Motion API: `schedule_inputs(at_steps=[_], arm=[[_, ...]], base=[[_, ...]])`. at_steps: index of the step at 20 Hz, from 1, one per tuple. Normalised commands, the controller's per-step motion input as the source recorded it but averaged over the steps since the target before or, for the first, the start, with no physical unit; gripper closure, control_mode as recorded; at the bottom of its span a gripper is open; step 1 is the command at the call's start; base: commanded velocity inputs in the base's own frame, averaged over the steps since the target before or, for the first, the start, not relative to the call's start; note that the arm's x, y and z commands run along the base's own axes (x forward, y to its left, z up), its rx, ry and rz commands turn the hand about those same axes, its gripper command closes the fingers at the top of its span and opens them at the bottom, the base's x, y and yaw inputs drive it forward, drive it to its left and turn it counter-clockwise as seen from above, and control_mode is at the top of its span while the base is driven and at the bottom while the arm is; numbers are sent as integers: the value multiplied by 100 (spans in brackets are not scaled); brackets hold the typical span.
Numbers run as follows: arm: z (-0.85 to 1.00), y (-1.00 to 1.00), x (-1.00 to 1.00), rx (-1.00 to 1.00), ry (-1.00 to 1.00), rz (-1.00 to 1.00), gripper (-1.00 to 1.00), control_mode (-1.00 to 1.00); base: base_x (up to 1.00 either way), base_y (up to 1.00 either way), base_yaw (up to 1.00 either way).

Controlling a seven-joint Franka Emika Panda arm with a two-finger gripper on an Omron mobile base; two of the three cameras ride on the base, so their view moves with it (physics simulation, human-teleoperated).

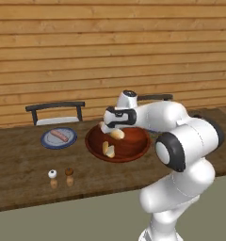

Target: Place one bun and one sausage from the bowl on each plate.

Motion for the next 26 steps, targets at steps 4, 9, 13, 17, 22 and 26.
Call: schedule_inputs(at_steps=[4, 9, 13, 17, 22, 26], arm=[[99, 94, -2, 6, -4, -2, 100, -100], [100, 100, 0, 2, 0, -1, 100, -100], [36, 100, 16, 0, 5, 0, 100, -100], [-23, 93, 38, -2, 12, 0, 100, -100], [-31, 8, 30, -4, 1, 0, 100, -100], [-66, 10, 81, -10, 3, 0, 100, -100]], base=[[0, 0, 0], [0, 0, 0], [0, 0, 0], [0, 0, 0], [0, 0, 0], [0, 0, 0]])
